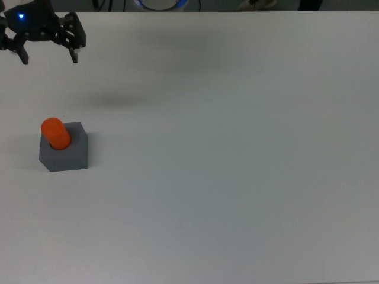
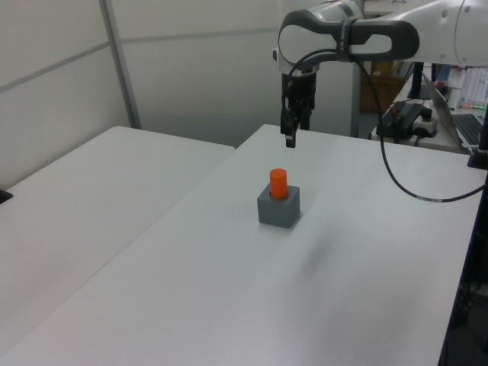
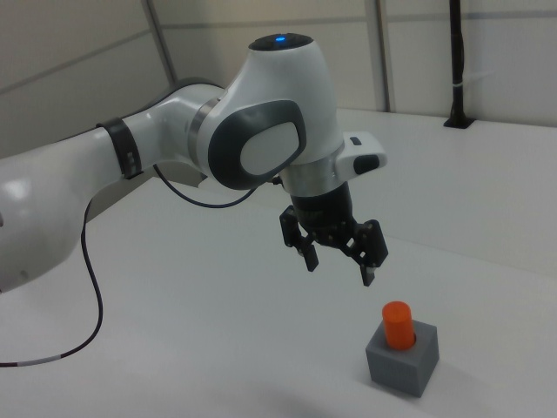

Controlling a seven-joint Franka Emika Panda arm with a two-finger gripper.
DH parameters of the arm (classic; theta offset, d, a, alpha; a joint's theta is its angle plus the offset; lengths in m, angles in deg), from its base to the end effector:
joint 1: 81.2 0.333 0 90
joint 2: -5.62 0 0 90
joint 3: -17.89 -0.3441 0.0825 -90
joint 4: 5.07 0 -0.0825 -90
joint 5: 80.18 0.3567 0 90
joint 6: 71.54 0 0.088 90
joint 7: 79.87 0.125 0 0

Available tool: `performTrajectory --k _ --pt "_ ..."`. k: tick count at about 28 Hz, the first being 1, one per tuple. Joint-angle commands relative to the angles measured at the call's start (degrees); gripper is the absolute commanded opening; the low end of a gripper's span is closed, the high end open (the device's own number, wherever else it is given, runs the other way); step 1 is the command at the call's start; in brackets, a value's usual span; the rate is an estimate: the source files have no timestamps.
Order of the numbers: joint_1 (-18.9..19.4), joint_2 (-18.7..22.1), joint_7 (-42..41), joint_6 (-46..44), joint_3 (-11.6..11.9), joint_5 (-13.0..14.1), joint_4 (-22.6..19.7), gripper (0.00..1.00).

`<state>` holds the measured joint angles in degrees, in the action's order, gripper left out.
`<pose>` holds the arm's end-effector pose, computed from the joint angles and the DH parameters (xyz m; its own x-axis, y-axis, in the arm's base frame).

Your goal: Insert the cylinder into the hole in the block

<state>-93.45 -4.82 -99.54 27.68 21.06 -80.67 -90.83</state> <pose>0.5803 -0.1579 0.5799 0.9961 0.0771 0.0436 0.0756 -0.9965 0.0353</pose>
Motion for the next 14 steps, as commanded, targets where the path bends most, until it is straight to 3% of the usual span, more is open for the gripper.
performTrajectory --k 1,5,14 --pt "1.6 0.1 -0.5 -4.6 0.5 0.3 0.7 1.0" --pt "2.7 0.2 -1.2 -7.4 -0.3 0.2 0.6 1.0" --pt "4.7 0.0 -1.3 -7.3 0.4 0.1 0.6 1.0"
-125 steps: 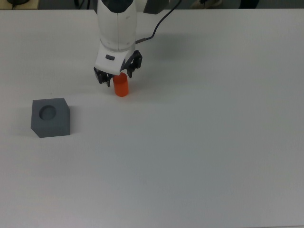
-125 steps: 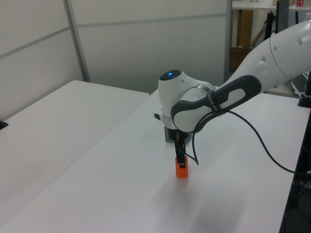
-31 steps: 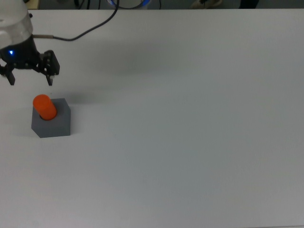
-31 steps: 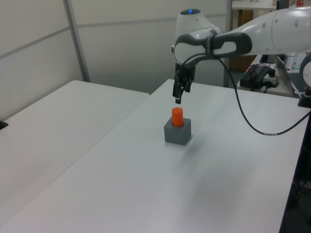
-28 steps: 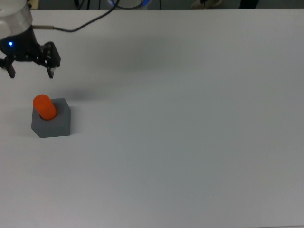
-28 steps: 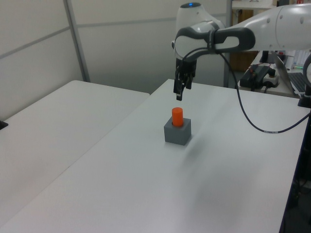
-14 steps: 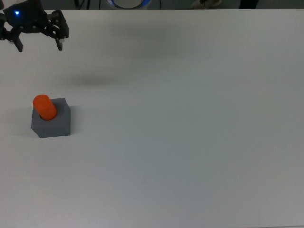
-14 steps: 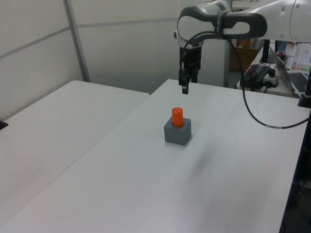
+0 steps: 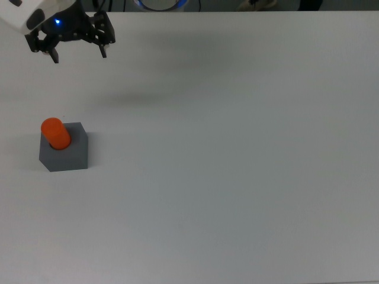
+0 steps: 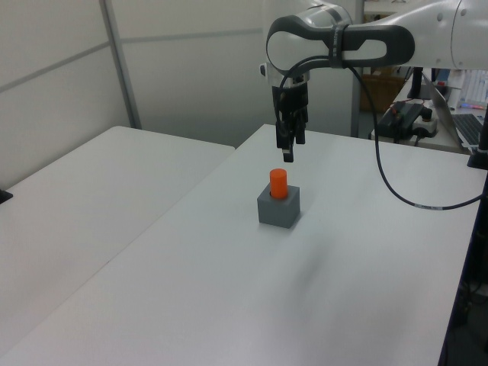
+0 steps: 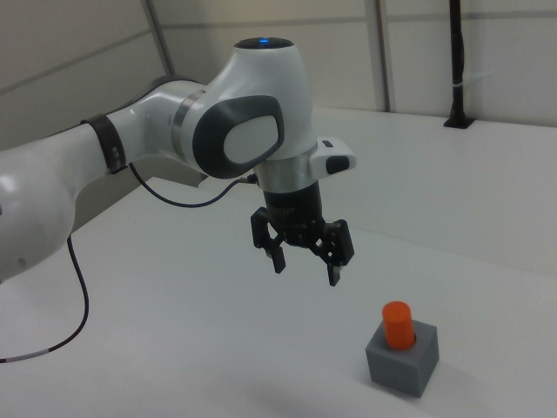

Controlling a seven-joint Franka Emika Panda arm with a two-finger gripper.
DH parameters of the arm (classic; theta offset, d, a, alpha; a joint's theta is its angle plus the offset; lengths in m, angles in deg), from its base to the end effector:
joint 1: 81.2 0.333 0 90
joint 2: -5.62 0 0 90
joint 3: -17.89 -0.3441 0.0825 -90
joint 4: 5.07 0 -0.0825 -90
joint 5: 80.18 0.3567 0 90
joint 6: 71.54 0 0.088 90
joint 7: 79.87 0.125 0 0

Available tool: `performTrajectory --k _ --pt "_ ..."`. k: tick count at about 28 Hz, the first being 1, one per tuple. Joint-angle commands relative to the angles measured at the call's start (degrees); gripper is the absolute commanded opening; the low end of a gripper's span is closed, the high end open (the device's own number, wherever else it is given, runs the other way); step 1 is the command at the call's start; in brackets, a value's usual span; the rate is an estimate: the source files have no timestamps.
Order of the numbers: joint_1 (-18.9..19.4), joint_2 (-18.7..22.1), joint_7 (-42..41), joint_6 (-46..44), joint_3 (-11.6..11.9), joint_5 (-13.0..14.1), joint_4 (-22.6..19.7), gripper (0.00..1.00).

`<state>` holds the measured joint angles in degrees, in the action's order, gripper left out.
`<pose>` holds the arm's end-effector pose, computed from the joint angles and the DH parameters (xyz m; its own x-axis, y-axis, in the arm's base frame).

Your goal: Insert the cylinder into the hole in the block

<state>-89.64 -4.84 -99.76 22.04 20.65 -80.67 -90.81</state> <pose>0.5783 -0.1130 0.5711 0.9872 0.1522 -0.0487 0.1524 -0.9883 0.0007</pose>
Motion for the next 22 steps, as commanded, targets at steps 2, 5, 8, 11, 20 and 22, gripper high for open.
performTrajectory --k 2,5,8,11,20,22 --pt "1.1 0.0 -1.1 -1.6 0.8 0.1 0.6 1.0" --pt "0.9 0.0 -1.1 -1.7 0.8 0.1 0.7 1.0" --pt "0.6 0.0 -1.2 -1.6 0.8 0.1 0.7 1.0" --pt "0.4 0.0 -1.2 -1.6 0.9 0.1 0.7 1.0" --pt "-0.4 0.0 -1.4 -1.3 1.1 0.1 0.7 1.0" --pt "-0.5 0.1 -1.4 -1.4 1.1 0.1 0.7 1.0"
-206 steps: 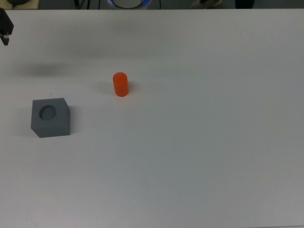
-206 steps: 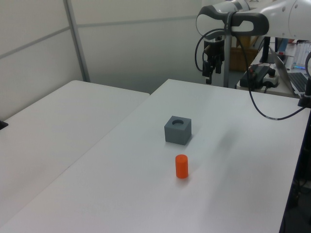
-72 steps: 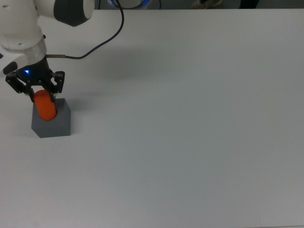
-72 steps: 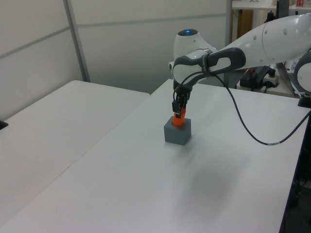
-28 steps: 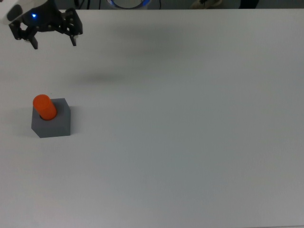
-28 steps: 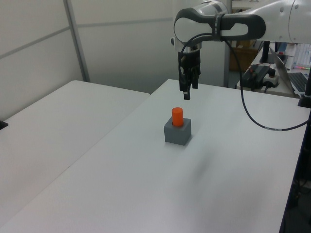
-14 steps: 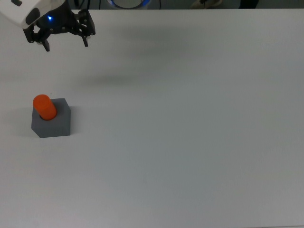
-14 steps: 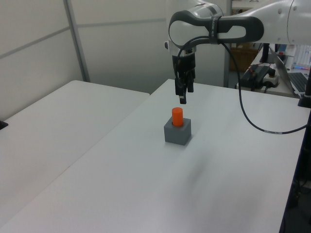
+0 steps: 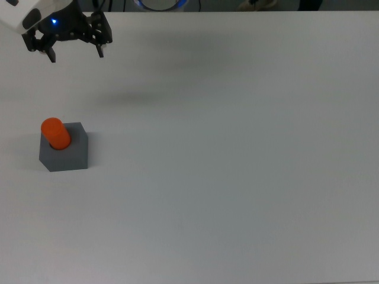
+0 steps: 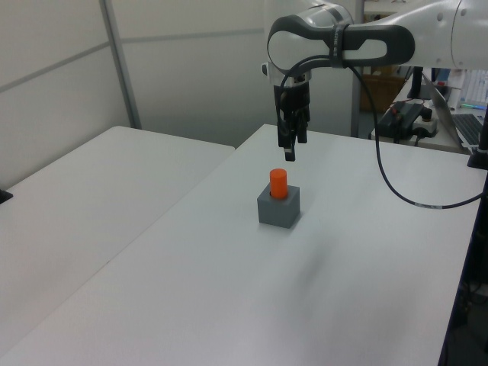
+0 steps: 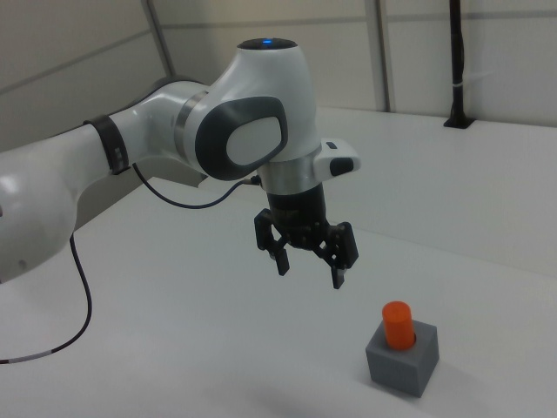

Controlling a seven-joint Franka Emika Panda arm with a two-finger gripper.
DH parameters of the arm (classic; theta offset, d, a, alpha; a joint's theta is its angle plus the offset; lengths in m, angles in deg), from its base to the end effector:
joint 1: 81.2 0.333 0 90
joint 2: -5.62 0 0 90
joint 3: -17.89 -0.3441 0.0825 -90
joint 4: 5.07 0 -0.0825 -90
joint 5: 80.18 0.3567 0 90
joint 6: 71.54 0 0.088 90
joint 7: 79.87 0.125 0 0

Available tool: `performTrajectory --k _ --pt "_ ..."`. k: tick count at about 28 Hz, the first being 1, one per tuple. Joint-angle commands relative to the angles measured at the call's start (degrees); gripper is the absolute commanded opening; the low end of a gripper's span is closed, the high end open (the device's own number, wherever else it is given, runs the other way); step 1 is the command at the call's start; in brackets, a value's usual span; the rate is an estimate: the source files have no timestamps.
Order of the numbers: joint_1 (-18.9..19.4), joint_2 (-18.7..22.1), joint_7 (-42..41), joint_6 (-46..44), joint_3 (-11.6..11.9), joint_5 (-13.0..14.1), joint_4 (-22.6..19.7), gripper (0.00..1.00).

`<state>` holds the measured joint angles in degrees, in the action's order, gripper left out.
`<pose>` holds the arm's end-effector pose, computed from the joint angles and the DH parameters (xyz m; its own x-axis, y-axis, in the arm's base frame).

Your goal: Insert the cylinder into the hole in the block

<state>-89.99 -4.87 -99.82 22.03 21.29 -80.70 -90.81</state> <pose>0.5765 -0.1224 0.5709 0.9894 0.1363 -0.0501 0.1366 -0.9906 0.0029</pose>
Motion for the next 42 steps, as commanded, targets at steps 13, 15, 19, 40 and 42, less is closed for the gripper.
performTrajectory --k 13,15,19,40,42 --pt "-0.2 0.0 -1.3 -1.3 0.6 0.2 0.7 1.0" --pt "-0.2 0.0 -1.3 -1.3 1.0 0.3 0.8 1.0" --pt "-0.2 0.4 -1.3 -1.4 1.6 0.4 0.8 1.0" --pt "-0.3 0.1 -1.3 -1.3 2.1 0.3 0.8 1.0" --pt "-0.3 0.2 -1.3 -1.3 2.1 0.3 0.8 1.0"
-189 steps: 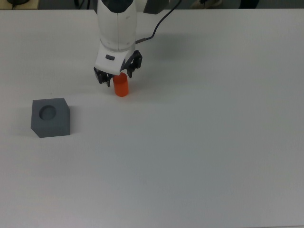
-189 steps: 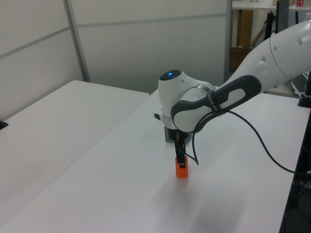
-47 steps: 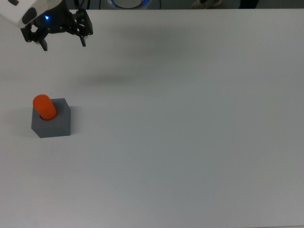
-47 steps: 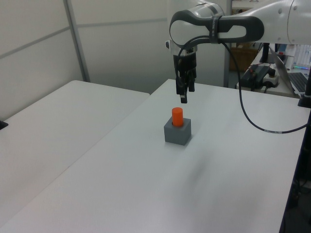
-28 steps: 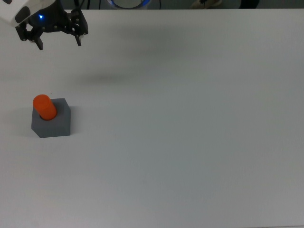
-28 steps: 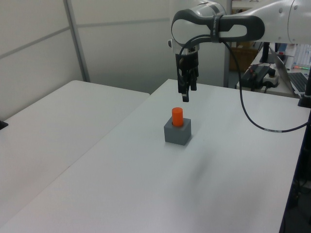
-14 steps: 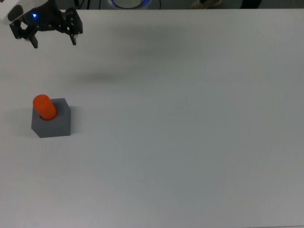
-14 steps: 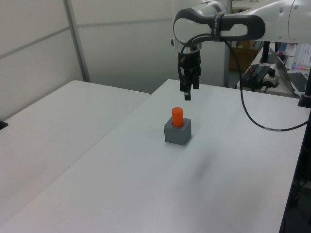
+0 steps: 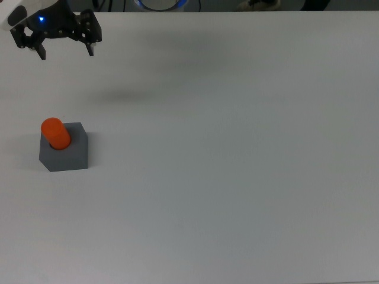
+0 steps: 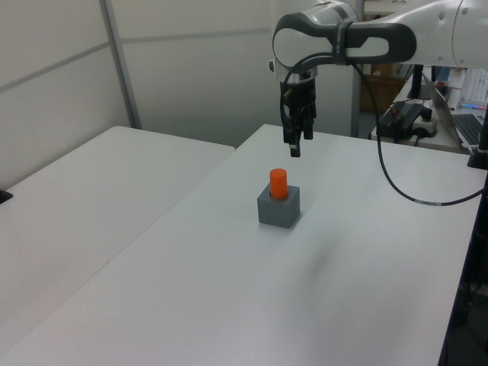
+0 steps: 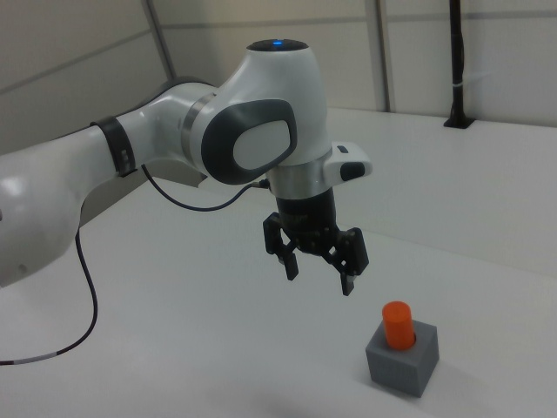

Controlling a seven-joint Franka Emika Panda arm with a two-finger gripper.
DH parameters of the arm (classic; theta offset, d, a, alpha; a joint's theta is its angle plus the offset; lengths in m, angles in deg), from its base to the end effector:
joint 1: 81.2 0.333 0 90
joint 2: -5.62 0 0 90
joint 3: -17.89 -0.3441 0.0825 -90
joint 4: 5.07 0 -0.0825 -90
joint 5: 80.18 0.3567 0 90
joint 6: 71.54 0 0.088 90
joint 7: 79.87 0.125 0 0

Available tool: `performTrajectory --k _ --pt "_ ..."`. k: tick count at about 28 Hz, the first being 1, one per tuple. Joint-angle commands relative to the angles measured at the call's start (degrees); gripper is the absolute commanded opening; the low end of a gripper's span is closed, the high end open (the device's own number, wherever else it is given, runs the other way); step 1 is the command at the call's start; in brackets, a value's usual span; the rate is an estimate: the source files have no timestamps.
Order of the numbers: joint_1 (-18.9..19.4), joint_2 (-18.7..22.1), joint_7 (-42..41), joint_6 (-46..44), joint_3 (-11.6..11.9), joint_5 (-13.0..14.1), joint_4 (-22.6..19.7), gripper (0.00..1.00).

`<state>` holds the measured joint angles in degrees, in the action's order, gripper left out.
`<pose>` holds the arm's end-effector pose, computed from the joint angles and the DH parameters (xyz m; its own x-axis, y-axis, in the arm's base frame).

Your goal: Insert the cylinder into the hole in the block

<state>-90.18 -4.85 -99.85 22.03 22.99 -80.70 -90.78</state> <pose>0.5724 -0.1398 0.5715 0.9932 0.1043 -0.0507 0.1049 -0.9945 0.0083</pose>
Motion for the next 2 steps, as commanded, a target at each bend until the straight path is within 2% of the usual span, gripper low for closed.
performTrajectory --k 1,2 --pt "-0.1 0.2 -1.3 -1.4 0.5 0.2 0.7 1.0" --pt "-0.1 0.2 -1.3 -1.5 0.4 0.2 0.7 1.0"
